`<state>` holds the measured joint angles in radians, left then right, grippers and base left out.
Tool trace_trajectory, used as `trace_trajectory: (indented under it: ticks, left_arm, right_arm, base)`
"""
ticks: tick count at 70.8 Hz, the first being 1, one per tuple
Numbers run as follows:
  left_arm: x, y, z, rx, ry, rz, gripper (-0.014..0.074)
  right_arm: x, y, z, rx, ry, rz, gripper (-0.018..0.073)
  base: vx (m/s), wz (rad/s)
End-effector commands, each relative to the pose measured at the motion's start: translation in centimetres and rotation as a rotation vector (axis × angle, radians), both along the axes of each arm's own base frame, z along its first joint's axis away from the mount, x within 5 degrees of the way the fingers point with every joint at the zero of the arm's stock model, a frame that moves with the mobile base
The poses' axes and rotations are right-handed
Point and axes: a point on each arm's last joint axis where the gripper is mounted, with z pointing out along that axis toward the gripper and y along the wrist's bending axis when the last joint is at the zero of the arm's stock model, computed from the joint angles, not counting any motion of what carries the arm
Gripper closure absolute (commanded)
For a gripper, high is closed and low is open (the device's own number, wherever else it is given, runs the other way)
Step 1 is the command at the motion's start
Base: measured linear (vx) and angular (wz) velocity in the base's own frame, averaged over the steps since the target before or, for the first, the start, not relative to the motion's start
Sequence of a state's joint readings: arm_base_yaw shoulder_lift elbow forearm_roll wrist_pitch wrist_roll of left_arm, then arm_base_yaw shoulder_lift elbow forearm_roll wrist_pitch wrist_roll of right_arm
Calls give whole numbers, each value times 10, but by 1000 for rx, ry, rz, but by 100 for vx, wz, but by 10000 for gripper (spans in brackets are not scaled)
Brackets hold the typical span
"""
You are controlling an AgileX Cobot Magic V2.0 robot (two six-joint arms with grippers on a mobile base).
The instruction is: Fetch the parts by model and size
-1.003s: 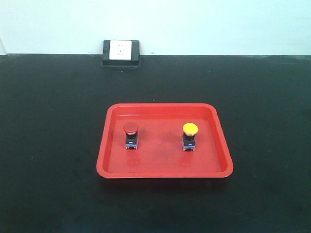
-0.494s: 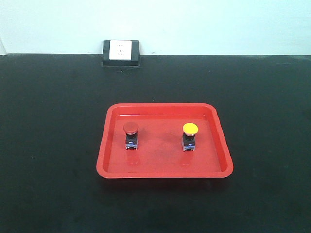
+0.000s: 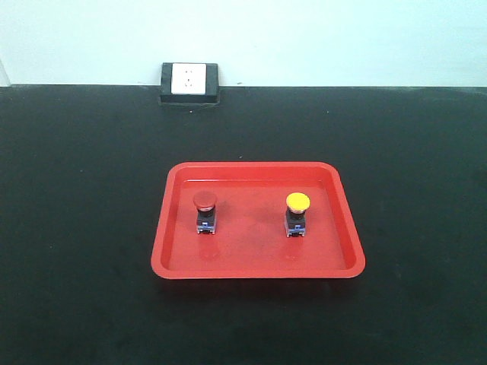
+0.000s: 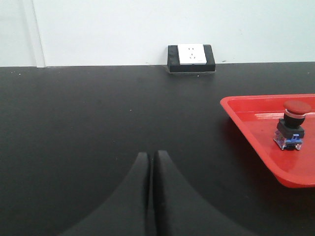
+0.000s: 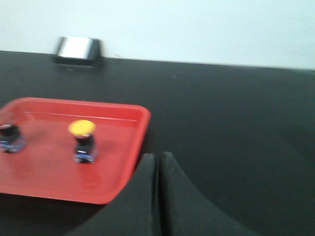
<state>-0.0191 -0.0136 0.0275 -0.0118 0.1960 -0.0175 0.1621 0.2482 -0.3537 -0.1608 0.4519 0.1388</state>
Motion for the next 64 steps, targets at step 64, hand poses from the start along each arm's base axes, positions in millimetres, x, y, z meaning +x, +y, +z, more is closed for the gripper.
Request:
trace_trajectory:
  ticks: [64]
  left_arm:
    - [0,0,6,-10,-88,2,601]
  right_arm:
    - [-10,-7,-75,42,-310,-137,569]
  base:
    - [0,0]
